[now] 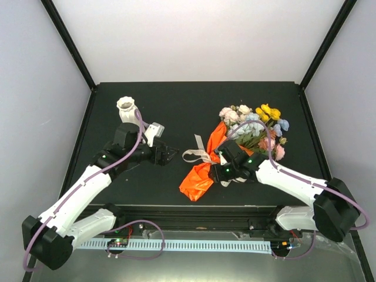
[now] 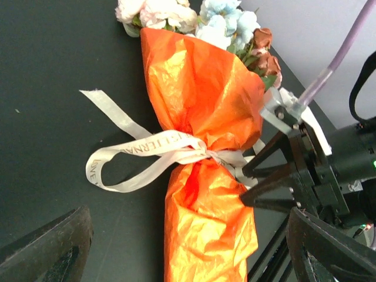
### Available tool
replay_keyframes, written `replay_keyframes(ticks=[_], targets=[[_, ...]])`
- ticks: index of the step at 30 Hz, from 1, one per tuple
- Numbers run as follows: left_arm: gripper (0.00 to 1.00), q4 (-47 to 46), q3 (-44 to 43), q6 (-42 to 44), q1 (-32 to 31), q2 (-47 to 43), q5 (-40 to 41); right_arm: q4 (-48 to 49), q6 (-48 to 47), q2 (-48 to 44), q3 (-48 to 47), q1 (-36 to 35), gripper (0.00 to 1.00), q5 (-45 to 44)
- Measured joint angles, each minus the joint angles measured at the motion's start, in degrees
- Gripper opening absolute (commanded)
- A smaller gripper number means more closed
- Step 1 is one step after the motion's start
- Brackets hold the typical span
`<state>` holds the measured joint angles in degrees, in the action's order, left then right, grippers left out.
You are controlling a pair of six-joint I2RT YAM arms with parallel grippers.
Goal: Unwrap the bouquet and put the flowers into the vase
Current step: Move the fake flower to the center of the board.
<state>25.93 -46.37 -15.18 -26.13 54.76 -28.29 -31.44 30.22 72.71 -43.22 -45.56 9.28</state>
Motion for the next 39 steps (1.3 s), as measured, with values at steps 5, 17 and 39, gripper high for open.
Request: replay_keyframes(ticks=[5,17,39], targets=[[0.92,0.09,0.00,1.60,-0.94,1.42,-0.46,0.52,5.44,-2.89,2.19,3.15,0.58,-1.05],[0.89,0.00,1.88,1.01,-1.88,5.81,-1.27,8.31,11.93,-11.45,9.38,13.90,0.60,0.76],[0.78,-10.10,6.03,-6.43,-11.45,18.93,-2.71,15.47,13.94,-11.41,12.94,26.25,0.96,-4.70]])
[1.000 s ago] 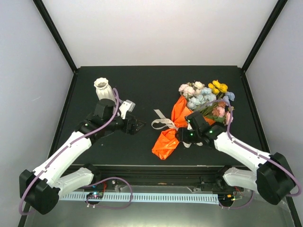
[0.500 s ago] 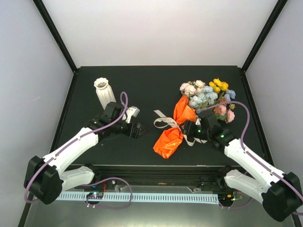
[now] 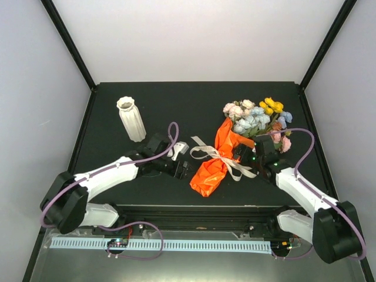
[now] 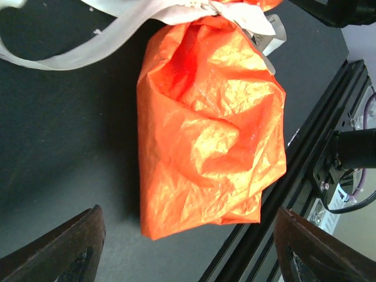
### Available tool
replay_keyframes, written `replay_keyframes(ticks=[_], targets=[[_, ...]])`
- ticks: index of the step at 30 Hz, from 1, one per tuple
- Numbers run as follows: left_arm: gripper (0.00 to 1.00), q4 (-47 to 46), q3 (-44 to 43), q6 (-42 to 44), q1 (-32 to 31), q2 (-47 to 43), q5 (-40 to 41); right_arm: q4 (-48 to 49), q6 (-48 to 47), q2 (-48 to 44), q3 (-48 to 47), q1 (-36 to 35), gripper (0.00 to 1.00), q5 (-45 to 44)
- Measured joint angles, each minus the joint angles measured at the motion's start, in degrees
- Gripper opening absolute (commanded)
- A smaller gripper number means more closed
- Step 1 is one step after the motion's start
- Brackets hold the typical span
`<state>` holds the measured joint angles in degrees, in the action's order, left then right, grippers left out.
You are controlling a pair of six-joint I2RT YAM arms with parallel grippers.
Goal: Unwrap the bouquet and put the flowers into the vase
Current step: Move the fake flower to the center of the board.
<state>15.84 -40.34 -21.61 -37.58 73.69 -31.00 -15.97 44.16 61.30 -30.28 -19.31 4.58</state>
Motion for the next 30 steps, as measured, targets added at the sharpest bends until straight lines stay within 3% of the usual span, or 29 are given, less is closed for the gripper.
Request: replay_keyframes(ticks=[9,17,23,30], targets=[[0.75,-10.84,4.48,-1.88,-6.29,6.27,1.29,13.42,-4.04,11.61,-0.07,0.24,0.92,7.72],[0.65,-14.12,5.44,-2.67,-10.45,9.88,2.32,19.54,-8.33,21.77,-5.92,-0.15,0.91,17.42],[0.66,-16.96,7.54,-4.33,-11.37,9.03,2.49,14.01,-12.33,26.60,-15.34,-2.23,0.92,19.15],[0.85,-17.27,9.42,-5.64,-11.63,2.51,5.66,-1.86,-10.03,23.23,-21.79,-2.51,0.94,9.11]])
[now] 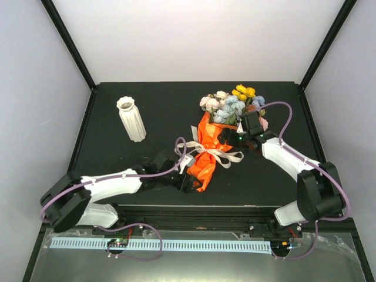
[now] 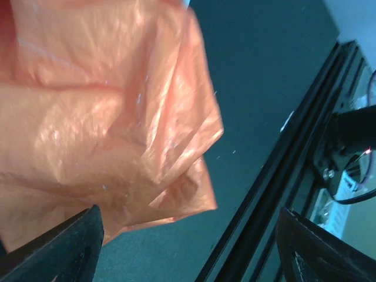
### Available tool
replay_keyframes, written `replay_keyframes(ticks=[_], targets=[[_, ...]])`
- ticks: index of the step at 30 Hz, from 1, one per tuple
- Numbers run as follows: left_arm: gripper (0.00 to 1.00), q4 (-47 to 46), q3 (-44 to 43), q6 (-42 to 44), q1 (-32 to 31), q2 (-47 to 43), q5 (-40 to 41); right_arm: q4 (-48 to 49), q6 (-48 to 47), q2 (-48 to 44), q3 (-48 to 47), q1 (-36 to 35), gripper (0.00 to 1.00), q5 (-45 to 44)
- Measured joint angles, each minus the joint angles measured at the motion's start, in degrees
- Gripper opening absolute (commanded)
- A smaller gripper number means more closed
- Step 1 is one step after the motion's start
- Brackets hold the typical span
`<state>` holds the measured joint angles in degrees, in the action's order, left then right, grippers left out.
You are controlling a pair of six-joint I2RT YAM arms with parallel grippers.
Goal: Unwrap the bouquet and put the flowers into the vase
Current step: Move the fake flower to the center of the board, then untie the ribbon from the wrapping paper.
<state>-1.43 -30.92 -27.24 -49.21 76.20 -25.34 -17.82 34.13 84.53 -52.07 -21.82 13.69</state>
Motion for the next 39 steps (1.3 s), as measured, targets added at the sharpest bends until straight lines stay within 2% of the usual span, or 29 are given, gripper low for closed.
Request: replay_keyframes(ticks=[3,6,11,14,20,24,29,39], targets=[[0.91,0.90,-0.02,-0.24,0.00,-5.18,2.54,-6.03,3.21,-3.28,0.17,0.00,0.93,-2.49],[0.96,2.64,-0.17,-0.22,0.00,-11.10,6.19,-9.62,8.74,-8.57,2.40,0.00,0.86,-4.26],[0.99,8.85,-3.41,2.29,0.02,-17.73,13.07,-9.49,21.03,-17.68,11.37,-0.02,0.57,-4.46],[0.99,14.23,-7.65,5.46,0.02,-20.15,17.86,-7.41,27.06,-18.60,16.35,-0.15,0.48,-3.52],[0.99,24.20,-15.98,10.88,0.07,-24.90,29.35,-5.27,33.42,-16.20,18.05,-2.03,0.47,-3.08],[0.99,29.16,-18.99,14.71,0.09,-27.06,33.35,-1.90,35.39,-11.13,16.94,-2.58,0.47,-1.14],[0.99,31.21,-17.66,18.36,0.07,-29.64,36.24,-0.46,37.48,-5.86,16.52,-3.58,0.47,0.55],[0.99,30.49,-13.81,20.81,0.07,-37.27,37.68,-0.02,37.99,-2.60,14.16,-4.46,0.46,0.35]])
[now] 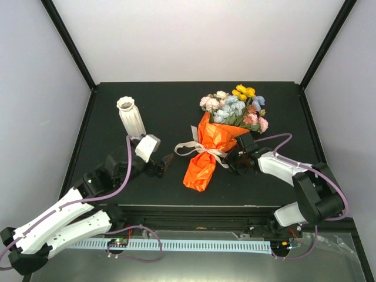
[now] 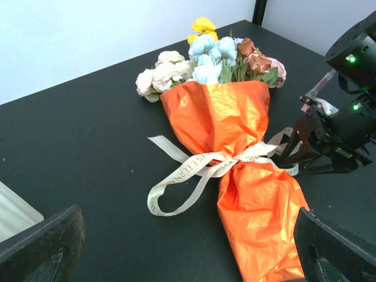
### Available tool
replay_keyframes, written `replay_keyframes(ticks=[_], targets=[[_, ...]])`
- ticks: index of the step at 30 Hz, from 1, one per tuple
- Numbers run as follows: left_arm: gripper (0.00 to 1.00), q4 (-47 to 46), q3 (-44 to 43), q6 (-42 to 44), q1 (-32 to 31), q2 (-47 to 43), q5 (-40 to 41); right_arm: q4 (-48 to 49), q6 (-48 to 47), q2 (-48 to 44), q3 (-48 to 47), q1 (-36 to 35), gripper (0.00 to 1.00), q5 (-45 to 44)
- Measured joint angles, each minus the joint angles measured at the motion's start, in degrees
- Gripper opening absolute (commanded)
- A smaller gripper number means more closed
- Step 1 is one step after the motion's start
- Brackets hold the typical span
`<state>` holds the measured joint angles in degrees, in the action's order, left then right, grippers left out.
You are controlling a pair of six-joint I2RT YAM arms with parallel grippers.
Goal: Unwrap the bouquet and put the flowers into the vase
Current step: Untie the ribbon from the wrapping paper.
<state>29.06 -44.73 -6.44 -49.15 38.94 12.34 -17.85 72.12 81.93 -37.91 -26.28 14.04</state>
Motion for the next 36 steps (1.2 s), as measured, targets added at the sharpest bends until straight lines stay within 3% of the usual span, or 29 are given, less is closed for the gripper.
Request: replay_keyframes(ticks=[6,12,14,16,25,31,36], targets=[[0.99,-0.04,0.02,0.74,0.00,0.15,0.50,-0.42,0.00,1.84,0.00,0.00,0.41,-1.09],[0.99,-0.13,0.02,1.51,0.00,0.04,0.50,-1.55,0.00,1.90,0.11,0.00,0.18,-2.95],[0.99,-0.22,0.11,1.73,0.00,0.04,0.52,-2.36,-0.61,1.27,0.13,0.00,0.04,-4.04],[0.99,-0.37,0.22,1.81,0.00,0.07,0.52,-3.15,-1.11,-0.31,0.24,0.00,0.01,-5.64],[0.99,-0.39,0.24,1.95,0.00,0.17,0.52,-6.12,-4.31,-11.23,0.44,0.00,0.02,-12.28],[0.99,-0.42,0.26,1.97,0.00,0.15,0.52,-8.07,-6.01,-12.39,0.50,0.00,0.26,-14.32],[0.99,-0.39,0.26,1.97,0.00,0.13,0.52,-8.55,-6.99,-12.35,0.83,0.00,0.37,-15.54]])
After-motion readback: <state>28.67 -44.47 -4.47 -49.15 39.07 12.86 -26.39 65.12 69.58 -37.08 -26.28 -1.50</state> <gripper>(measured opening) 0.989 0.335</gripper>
